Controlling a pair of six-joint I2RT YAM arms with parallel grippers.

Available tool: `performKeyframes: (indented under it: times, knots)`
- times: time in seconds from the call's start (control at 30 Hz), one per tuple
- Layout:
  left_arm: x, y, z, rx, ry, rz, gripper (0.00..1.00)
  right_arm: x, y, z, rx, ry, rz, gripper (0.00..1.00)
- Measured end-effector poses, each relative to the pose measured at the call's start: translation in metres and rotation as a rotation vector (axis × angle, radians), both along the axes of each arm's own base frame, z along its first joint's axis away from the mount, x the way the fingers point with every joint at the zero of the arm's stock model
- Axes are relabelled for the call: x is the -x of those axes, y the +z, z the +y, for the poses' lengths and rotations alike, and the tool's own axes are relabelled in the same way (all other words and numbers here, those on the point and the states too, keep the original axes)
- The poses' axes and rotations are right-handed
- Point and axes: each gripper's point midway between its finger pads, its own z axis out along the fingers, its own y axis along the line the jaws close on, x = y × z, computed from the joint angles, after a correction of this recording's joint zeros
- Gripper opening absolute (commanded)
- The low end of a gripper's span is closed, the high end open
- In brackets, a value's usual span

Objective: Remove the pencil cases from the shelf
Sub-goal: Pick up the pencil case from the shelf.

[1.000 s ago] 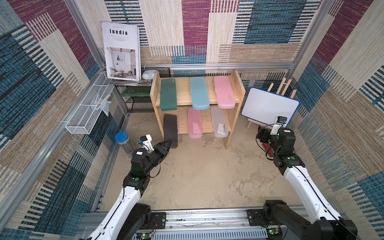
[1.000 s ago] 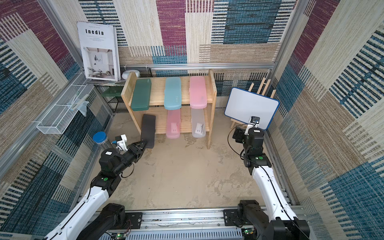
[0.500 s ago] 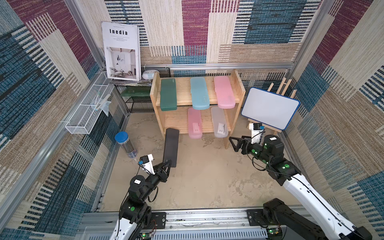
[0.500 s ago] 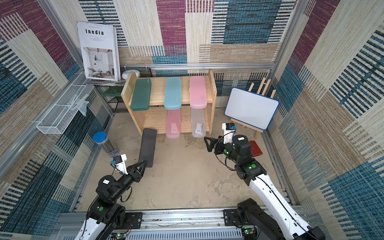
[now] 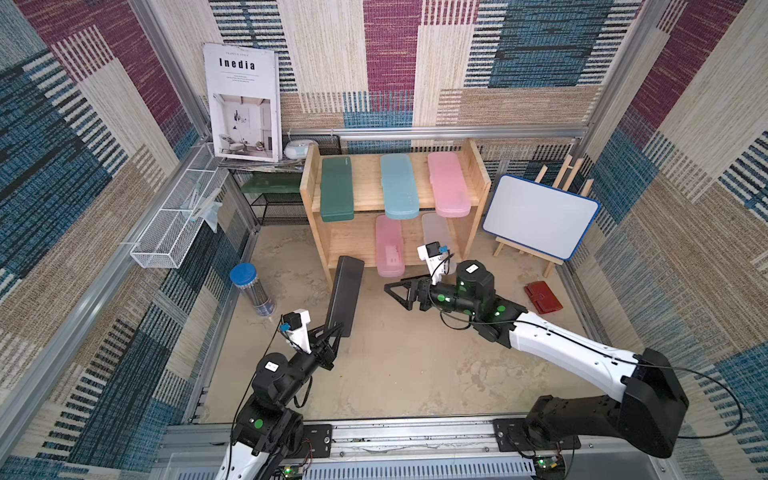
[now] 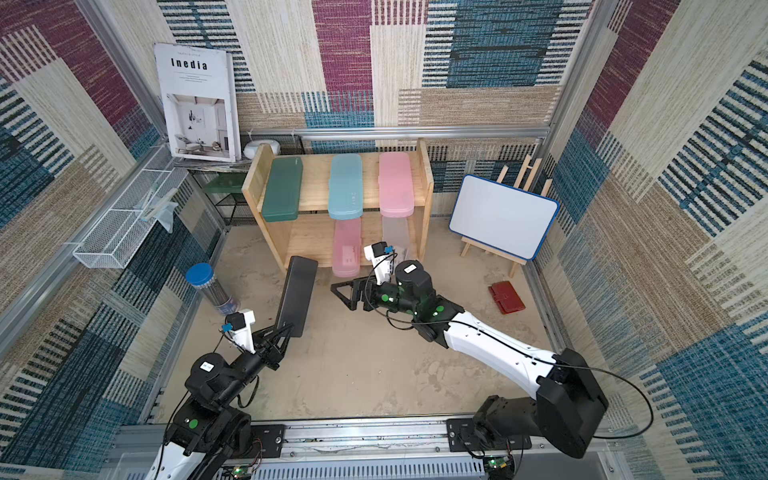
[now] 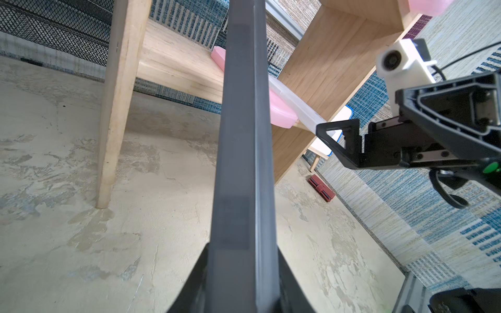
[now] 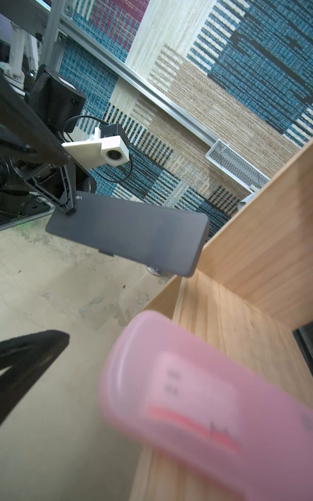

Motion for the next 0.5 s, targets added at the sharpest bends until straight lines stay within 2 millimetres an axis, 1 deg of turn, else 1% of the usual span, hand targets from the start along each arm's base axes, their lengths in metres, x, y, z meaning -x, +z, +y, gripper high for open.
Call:
performKeyframes:
  times: [0.1, 0.27, 0.33, 0.5]
  knots:
    - [0.002, 0.004, 0.000, 0.006, -0.003, -0.016, 0.11, -0.004, 0.002, 0.027, -0.002, 0.032, -0.002, 0.99]
    - [0.005, 0.004, 0.001, 0.003, -0.002, -0.017, 0.11, -0.013, -0.007, 0.059, 0.018, 0.044, 0.011, 0.99]
    - [0.005, 0.003, 0.002, -0.002, 0.002, -0.015, 0.11, -0.012, -0.011, 0.073, 0.025, 0.061, 0.020, 0.99]
    - [0.006, 0.000, 0.004, -0.012, 0.008, -0.007, 0.13, -0.004, -0.016, 0.096, 0.032, 0.097, 0.028, 0.99]
